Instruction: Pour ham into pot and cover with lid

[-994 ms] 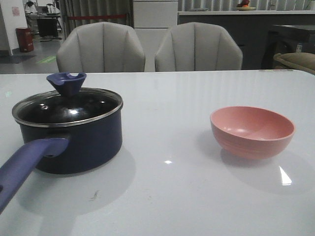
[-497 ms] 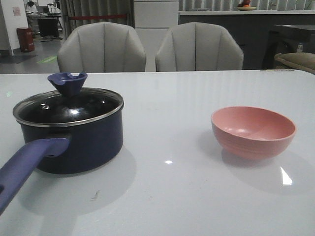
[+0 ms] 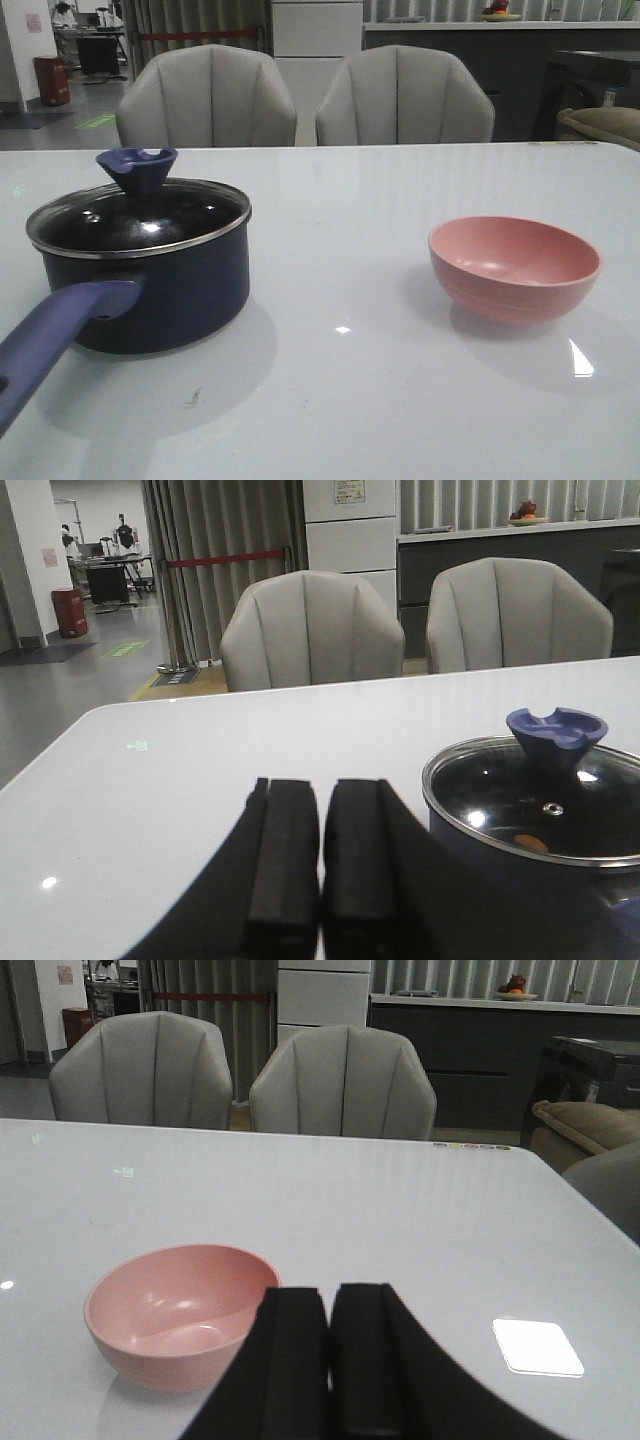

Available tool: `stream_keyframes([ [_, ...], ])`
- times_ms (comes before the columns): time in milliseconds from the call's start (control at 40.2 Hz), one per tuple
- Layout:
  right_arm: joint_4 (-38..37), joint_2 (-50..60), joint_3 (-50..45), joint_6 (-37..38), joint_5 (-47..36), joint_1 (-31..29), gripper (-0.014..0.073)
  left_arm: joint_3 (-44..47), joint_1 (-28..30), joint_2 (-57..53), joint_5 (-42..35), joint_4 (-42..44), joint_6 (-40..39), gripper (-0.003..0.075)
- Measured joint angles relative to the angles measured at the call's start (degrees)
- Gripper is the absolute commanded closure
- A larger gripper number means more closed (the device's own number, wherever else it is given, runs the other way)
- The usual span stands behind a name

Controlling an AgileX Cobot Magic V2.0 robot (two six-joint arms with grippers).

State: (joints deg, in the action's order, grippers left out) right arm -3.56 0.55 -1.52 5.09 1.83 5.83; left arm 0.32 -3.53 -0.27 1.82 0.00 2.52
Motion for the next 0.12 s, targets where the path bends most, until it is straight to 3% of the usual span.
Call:
stream_keyframes([
  [124, 0.0, 0.0, 0.0, 0.0, 0.0, 0.0, 0.0445, 0.0, 0.0, 0.0, 0.0, 0.0, 0.0, 0.0607],
])
